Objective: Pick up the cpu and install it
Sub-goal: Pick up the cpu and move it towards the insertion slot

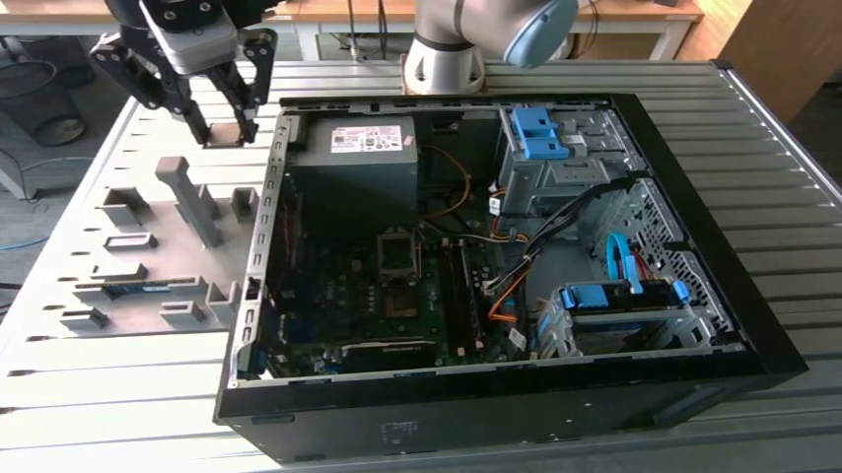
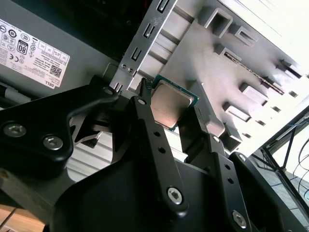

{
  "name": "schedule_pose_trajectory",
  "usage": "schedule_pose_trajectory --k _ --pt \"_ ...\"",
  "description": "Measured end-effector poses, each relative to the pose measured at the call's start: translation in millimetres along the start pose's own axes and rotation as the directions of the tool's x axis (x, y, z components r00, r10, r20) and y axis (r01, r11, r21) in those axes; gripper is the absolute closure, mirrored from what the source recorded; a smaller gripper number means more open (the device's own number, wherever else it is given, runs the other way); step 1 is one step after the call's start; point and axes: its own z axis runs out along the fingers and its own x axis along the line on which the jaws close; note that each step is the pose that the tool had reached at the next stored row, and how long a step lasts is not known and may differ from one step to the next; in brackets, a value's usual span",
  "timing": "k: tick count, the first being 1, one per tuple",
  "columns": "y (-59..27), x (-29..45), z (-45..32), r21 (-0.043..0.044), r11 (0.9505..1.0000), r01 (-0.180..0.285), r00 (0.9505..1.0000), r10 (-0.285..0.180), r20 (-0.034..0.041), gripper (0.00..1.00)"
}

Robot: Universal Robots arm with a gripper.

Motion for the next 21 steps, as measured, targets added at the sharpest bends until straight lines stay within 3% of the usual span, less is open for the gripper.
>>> schedule_pose_trajectory --k 21 --pt "-0.5 -41.2 0.7 0.0000 1.0000 0.000 1.0000 0.000 -0.0017 0.53"
